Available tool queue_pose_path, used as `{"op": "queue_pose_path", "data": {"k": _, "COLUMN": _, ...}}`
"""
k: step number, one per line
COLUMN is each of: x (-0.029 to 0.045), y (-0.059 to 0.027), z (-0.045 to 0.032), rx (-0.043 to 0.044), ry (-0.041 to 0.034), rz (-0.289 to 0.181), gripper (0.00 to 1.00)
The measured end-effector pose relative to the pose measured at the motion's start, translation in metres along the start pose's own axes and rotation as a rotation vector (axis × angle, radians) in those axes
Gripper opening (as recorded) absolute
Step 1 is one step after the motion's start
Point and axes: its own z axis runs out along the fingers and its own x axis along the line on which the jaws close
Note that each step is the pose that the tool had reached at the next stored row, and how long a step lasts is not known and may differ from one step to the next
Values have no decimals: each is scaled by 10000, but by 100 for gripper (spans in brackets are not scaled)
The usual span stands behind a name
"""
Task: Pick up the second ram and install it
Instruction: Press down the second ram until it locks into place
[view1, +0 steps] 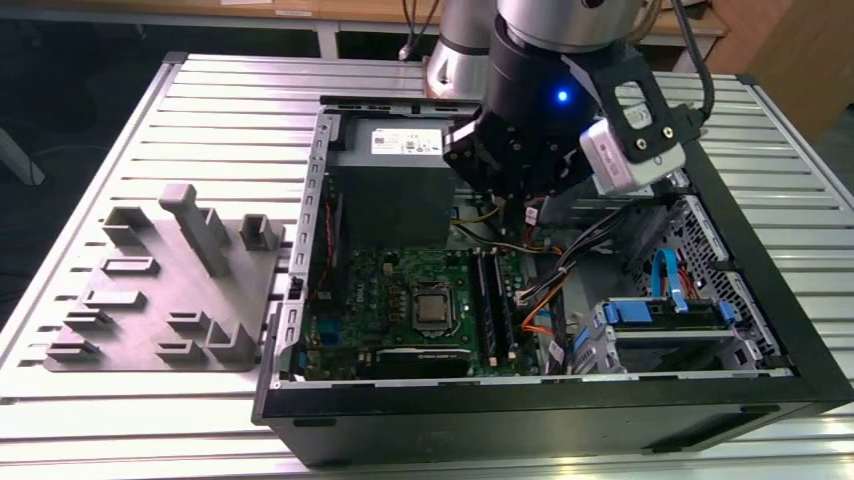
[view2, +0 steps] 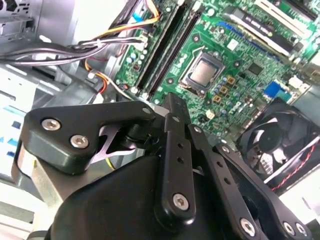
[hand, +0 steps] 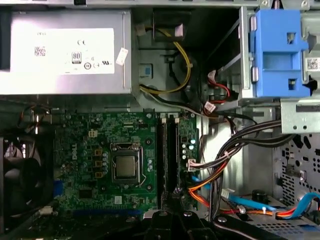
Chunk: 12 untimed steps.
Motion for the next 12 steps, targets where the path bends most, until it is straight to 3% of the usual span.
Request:
{"op": "queue_pose_path", "data": {"k": 5, "x": -37, "y": -88, "z": 56, "rx": 4, "ry": 100, "rz": 2, "gripper": 7}}
{"op": "queue_pose_path", "data": {"k": 12, "x": -47, "y": -165, "z": 176, "rx": 4, "ry": 154, "rz": 4, "gripper": 7}}
